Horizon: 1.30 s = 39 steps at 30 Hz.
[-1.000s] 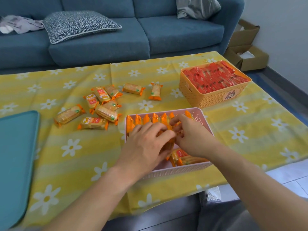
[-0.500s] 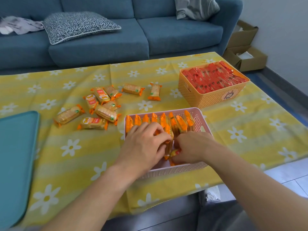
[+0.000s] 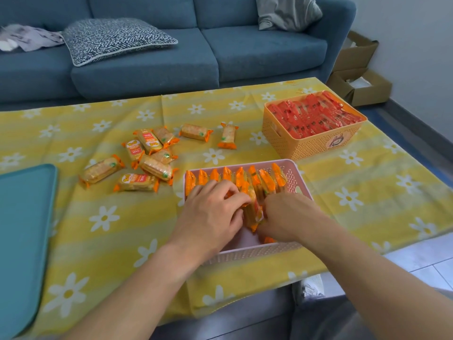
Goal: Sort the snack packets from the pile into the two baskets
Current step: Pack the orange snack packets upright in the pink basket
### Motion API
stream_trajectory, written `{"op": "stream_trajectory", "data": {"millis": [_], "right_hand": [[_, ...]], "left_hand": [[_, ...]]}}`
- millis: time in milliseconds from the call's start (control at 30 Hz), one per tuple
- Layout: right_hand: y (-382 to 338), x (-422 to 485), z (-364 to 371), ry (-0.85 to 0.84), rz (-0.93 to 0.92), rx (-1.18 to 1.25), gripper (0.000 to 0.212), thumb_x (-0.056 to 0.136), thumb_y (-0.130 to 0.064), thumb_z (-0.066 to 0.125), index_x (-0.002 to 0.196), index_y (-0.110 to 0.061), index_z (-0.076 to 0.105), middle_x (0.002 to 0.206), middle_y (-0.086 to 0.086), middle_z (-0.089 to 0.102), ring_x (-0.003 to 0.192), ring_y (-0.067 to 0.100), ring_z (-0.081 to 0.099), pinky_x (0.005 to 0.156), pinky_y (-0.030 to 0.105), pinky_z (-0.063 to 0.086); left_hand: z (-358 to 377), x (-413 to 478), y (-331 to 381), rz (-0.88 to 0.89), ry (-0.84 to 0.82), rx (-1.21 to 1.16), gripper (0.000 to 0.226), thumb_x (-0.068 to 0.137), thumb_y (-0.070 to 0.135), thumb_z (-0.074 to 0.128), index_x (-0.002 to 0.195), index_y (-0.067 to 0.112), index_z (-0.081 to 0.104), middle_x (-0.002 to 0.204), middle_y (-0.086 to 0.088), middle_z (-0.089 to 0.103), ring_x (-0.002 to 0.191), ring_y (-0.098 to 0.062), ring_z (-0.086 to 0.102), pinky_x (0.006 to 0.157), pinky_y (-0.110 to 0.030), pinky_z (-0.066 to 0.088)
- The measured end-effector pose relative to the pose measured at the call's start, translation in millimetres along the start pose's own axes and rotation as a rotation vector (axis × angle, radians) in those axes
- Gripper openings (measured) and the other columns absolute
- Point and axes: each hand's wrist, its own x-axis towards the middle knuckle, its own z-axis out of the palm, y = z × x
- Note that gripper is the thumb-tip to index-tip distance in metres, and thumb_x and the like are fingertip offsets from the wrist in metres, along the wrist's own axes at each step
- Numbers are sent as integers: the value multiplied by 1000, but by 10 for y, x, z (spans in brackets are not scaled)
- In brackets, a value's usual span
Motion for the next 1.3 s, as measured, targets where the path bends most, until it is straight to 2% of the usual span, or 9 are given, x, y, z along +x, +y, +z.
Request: {"op": "stream_trajectory", "data": {"millis": [100,267,367,500,567,733,933,1133,1300], "right_hand": [[113,-56,-106,-28,-4,105,22,84,-44,65,78,-24,59,108,13,69,104,33,64,70,30,39],[229,-69,-182,6,35,228,23,86,-28,57,65,-21,55,76,9,61,84,33,57,56,31,34],[242,-34,-142,52,56,263,14,83,-25,58,74,-17,65,87,14,69,89,35,63,61,30,38],[132,-30,-77,54,-11,173,25,87,-35,58,96,-15,71,105,18,69,103,37,66,69,30,40],[97,-43,-84,33,-37,144,28,88,-37,57,100,-16,73,107,19,68,104,39,65,70,31,40],[244,-44,-193,48,19,205,14,81,-21,58,76,-16,69,85,14,68,86,35,63,64,33,44],[330,-84,-280,88,95,227,10,77,-13,65,77,-12,74,81,12,72,80,29,65,62,34,52],[422,-217,-448,247,156,257,9,76,-13,63,69,-18,63,78,10,68,78,32,63,52,30,40],[202,-151,-247,177,50,511,11,93,-17,50,87,-16,59,88,11,70,82,35,69,72,48,57]], "left_hand": [[10,8,-3,2,56,-13,25,81,29,68,105,32,71,99,9,63,93,-22,59,78,-40,46],[8,41,16,21,203,-58,12,80,17,71,90,21,76,85,3,66,82,-25,61,73,-44,51],[-17,48,53,5,157,-54,15,80,24,72,95,22,71,88,4,65,85,-25,59,74,-43,50],[-31,33,103,-59,7,51,66,75,45,76,135,30,52,99,5,58,93,-23,56,77,-39,47],[-24,45,90,-47,-38,87,75,72,45,80,139,30,51,96,2,52,91,-25,54,75,-41,47],[-35,92,53,-49,-60,46,48,70,21,80,116,20,64,91,-3,61,88,-32,59,71,-48,52],[-10,80,93,-7,40,6,35,74,13,56,105,21,70,79,-2,59,78,-30,61,59,-43,52],[-8,86,98,-15,28,127,24,80,10,66,103,20,67,90,-4,49,77,-27,51,59,-45,46],[-26,96,88,-20,-39,67,48,79,21,67,125,28,60,106,-1,55,92,-28,55,69,-43,51]]}}
